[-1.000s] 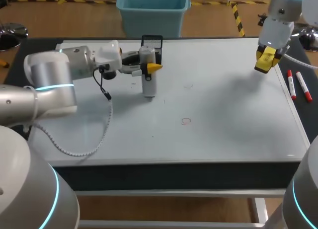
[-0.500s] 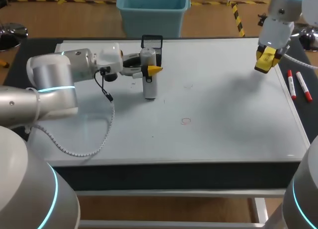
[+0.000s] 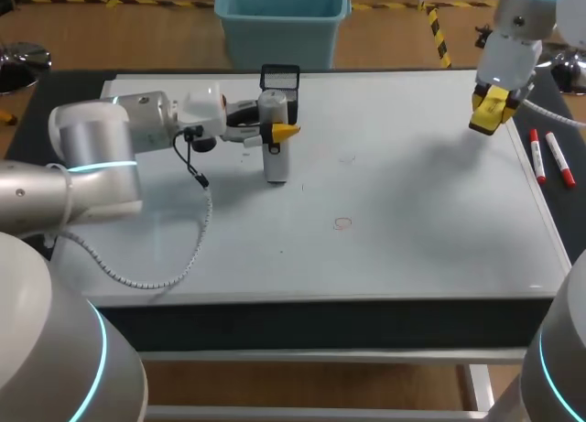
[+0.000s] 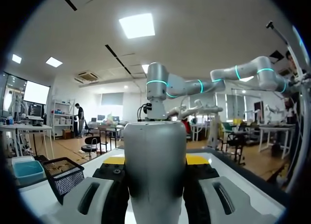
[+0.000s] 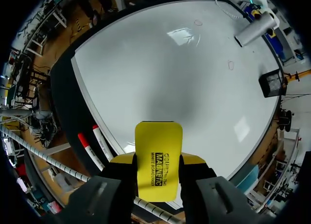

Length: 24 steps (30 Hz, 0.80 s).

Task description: Pick up the inspection probe, press it on each red-marked spot on the whiteboard one by one, put down the probe, pick up the eraser, and wipe off all the red marks.

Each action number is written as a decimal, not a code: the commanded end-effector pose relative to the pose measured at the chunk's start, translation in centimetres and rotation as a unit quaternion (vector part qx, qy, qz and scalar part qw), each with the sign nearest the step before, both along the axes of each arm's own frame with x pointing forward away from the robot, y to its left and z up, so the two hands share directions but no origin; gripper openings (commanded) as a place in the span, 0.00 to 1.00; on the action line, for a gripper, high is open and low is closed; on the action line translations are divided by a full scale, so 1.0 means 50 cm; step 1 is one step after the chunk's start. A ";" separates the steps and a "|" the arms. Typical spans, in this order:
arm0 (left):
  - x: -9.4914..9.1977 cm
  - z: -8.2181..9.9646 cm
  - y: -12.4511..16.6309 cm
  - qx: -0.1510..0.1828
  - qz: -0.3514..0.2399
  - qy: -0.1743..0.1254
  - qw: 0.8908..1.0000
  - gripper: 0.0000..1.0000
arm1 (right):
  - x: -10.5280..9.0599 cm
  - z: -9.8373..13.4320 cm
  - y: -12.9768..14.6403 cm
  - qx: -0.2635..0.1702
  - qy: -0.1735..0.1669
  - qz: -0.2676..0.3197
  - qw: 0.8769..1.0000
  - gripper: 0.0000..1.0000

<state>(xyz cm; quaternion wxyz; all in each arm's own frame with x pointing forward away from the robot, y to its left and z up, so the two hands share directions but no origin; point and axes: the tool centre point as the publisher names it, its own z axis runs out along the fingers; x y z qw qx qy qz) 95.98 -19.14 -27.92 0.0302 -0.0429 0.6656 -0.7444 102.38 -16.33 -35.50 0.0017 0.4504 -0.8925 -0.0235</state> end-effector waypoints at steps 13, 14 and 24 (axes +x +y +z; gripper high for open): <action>-0.016 0.000 0.001 -0.003 -0.001 -0.007 1.000 0.00 | 0.002 0.002 -0.001 -0.001 0.001 0.001 1.000 0.00; -0.016 0.001 0.001 -0.003 -0.001 -0.007 1.000 0.00 | 0.002 0.002 -0.001 -0.001 0.001 0.001 1.000 0.00; -0.019 0.004 -0.003 -0.005 0.000 -0.010 1.000 0.00 | 0.002 0.002 -0.001 -0.001 0.001 0.001 1.000 0.00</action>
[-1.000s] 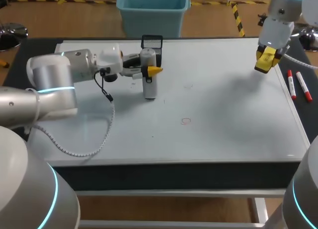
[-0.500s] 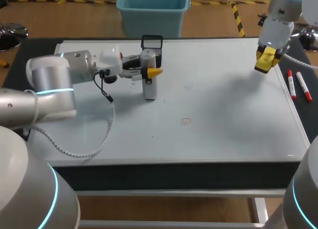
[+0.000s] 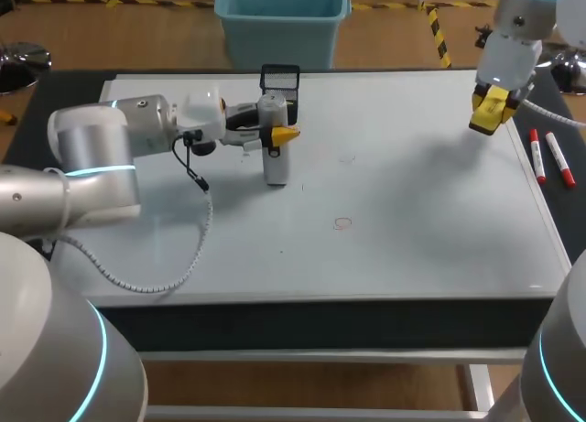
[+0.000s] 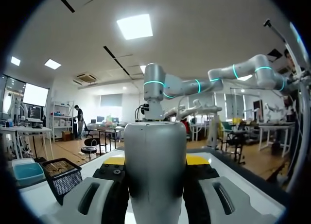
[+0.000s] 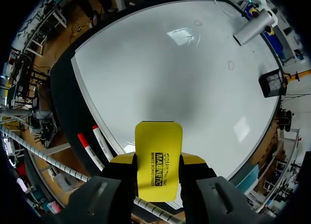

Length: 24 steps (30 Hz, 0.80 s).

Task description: Pick up the inspection probe, press it on each red-marked spot on the whiteboard one by one, put down the probe, pick up the eraser, and wipe off all the red marks.

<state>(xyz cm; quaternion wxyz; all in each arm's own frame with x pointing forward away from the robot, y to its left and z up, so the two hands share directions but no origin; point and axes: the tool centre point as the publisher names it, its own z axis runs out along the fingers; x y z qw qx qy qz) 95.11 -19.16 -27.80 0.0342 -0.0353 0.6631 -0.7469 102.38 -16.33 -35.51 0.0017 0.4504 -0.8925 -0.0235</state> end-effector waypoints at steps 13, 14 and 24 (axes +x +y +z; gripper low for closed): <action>0.038 0.116 0.037 -0.008 0.011 -0.051 0.999 0.00 | 0.002 0.002 -0.001 -0.001 0.001 0.001 1.000 0.00; 0.043 0.120 0.044 -0.013 0.013 -0.051 0.999 0.00 | 0.002 0.002 -0.001 -0.001 0.001 0.001 1.000 0.00; 0.103 0.153 0.161 0.002 0.047 -0.051 0.998 0.00 | 0.002 0.002 -0.001 -0.001 0.001 0.001 1.000 0.00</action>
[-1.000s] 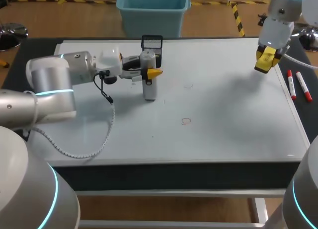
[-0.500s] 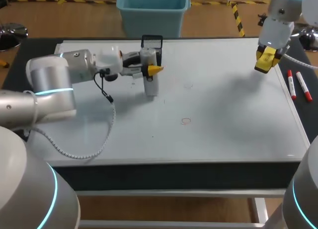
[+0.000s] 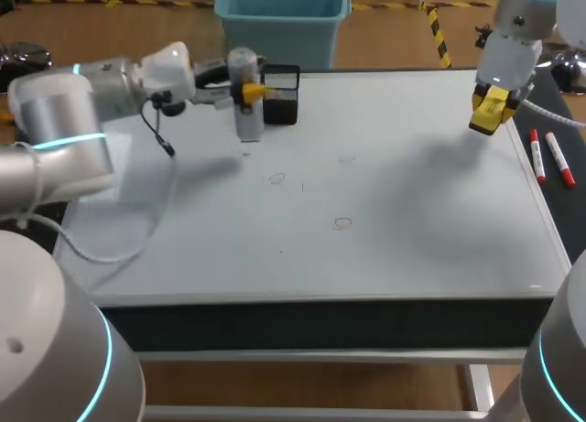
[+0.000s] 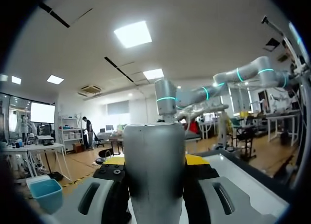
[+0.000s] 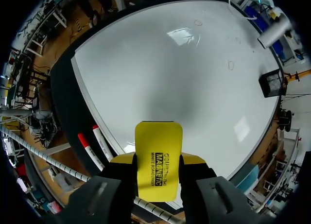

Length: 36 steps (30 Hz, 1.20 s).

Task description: Pick up the inspection probe, press it on each red-marked spot on the whiteboard one by one, put down the probe, pick up the eraser, and wipe off all the red marks.

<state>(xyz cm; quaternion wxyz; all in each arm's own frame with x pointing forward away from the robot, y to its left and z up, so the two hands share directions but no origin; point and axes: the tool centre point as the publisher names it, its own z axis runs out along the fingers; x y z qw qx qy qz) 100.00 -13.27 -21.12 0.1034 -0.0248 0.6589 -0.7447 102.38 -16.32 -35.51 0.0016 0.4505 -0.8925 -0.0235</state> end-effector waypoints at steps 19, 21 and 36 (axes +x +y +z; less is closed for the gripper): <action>0.119 0.025 0.197 0.004 0.037 0.019 0.999 0.00 | 0.002 0.002 -0.001 -0.002 0.002 0.001 1.000 0.00; 0.126 0.023 0.204 0.005 0.038 0.022 0.999 0.00 | 0.002 0.002 -0.001 -0.002 0.002 0.001 1.000 0.00; 0.145 0.020 0.231 0.000 0.051 0.032 0.998 0.00 | -0.002 0.004 0.019 -0.005 0.006 0.012 1.000 0.00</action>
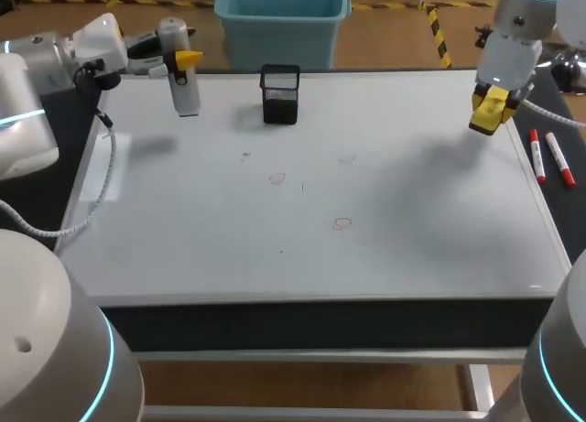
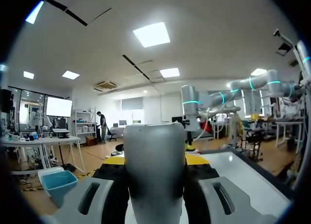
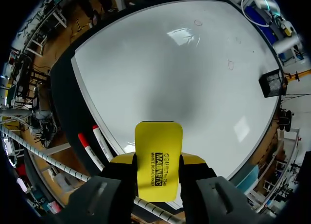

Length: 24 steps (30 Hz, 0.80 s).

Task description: Pick up the inspection probe, press it on each red-marked spot on the whiteboard one by one, put down the probe, pick up the eraser, and wipe off all the red marks.

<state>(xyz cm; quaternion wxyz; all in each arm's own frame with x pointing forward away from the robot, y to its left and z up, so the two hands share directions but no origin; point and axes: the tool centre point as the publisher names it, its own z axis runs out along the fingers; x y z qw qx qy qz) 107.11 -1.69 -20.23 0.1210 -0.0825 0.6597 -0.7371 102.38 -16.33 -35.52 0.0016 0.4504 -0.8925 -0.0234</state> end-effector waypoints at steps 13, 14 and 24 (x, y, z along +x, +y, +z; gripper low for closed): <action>0.003 0.002 -0.001 0.000 -0.001 0.000 1.000 0.00 | -0.083 0.017 0.401 -0.030 -0.006 0.236 0.971 0.00; 0.003 0.002 -0.001 0.000 -0.001 0.000 1.000 0.00 | -0.090 0.010 0.429 -0.027 -0.008 0.248 0.968 0.00; 0.003 0.002 -0.001 0.000 -0.001 0.000 1.000 0.00 | -0.104 -0.050 0.602 -0.006 -0.002 0.330 0.944 0.00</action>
